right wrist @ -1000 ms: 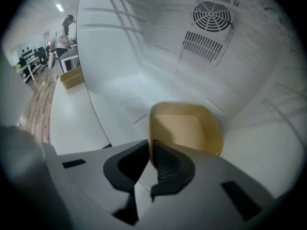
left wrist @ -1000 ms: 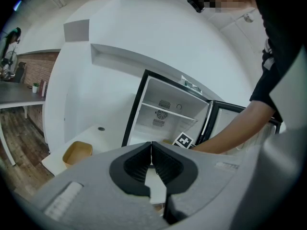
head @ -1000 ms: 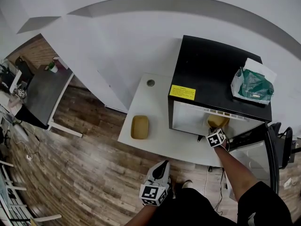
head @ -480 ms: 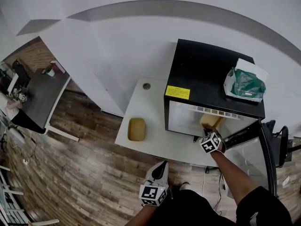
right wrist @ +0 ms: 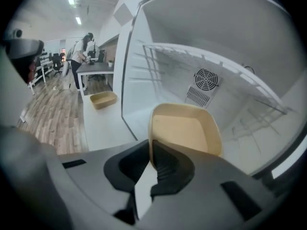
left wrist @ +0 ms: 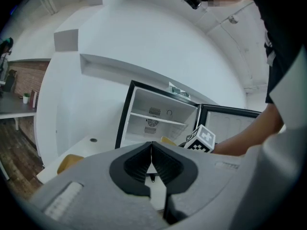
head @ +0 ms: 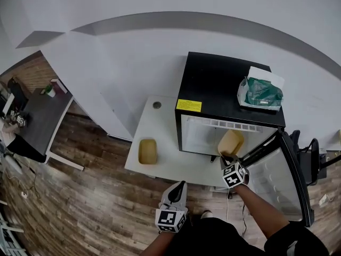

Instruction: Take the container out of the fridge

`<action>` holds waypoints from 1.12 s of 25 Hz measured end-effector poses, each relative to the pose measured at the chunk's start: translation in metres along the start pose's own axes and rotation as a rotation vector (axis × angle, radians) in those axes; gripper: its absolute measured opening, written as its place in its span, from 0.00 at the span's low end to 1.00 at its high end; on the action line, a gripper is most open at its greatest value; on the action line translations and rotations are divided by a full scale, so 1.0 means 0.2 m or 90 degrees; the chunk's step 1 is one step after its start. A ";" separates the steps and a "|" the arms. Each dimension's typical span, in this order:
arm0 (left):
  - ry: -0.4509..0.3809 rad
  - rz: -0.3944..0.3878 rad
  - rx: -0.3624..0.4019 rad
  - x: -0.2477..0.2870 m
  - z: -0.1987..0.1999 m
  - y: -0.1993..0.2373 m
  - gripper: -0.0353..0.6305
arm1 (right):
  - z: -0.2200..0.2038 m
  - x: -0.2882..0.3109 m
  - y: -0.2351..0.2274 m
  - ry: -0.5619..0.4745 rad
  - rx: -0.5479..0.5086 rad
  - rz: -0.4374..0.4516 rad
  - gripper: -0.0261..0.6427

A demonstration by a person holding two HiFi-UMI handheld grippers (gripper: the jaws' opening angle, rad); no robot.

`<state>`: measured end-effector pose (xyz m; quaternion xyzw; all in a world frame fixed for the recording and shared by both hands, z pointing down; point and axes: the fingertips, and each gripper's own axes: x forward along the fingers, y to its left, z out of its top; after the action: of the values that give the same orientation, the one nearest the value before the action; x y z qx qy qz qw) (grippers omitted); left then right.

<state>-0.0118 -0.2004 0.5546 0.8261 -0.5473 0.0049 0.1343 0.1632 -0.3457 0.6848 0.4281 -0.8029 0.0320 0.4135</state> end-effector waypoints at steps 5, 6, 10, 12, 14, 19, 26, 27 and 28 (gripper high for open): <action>-0.014 -0.021 -0.007 0.02 0.05 -0.04 0.08 | 0.09 -0.27 0.09 -0.068 0.069 0.008 0.06; -0.017 -0.026 -0.009 0.03 0.06 -0.05 0.08 | 0.12 -0.33 0.11 -0.083 0.087 0.008 0.06; -0.029 -0.050 -0.012 0.06 0.11 -0.11 0.08 | 0.20 -0.56 0.13 -0.144 0.153 0.003 0.06; -0.037 -0.063 -0.009 0.07 0.14 -0.14 0.07 | 0.22 -0.66 0.13 -0.171 0.181 -0.003 0.06; -0.046 -0.075 -0.006 0.07 0.18 -0.17 0.08 | 0.24 -0.76 0.13 -0.196 0.207 -0.013 0.06; -0.066 -0.100 0.006 0.10 0.28 -0.21 0.08 | 0.25 -0.99 0.15 -0.257 0.268 -0.040 0.06; -0.088 -0.130 0.024 0.11 0.36 -0.24 0.08 | 0.16 -1.16 0.16 -0.284 0.318 -0.079 0.06; -0.087 -0.133 0.026 0.11 0.35 -0.24 0.08 | 0.16 -1.18 0.16 -0.289 0.324 -0.085 0.06; -0.085 -0.136 0.027 0.11 0.35 -0.25 0.08 | 0.16 -1.19 0.16 -0.294 0.329 -0.091 0.06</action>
<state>0.0320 -0.2187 0.4801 0.8810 -0.4634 -0.0533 0.0797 0.1892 -0.1805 0.5100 0.5694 -0.8088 0.1077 0.1001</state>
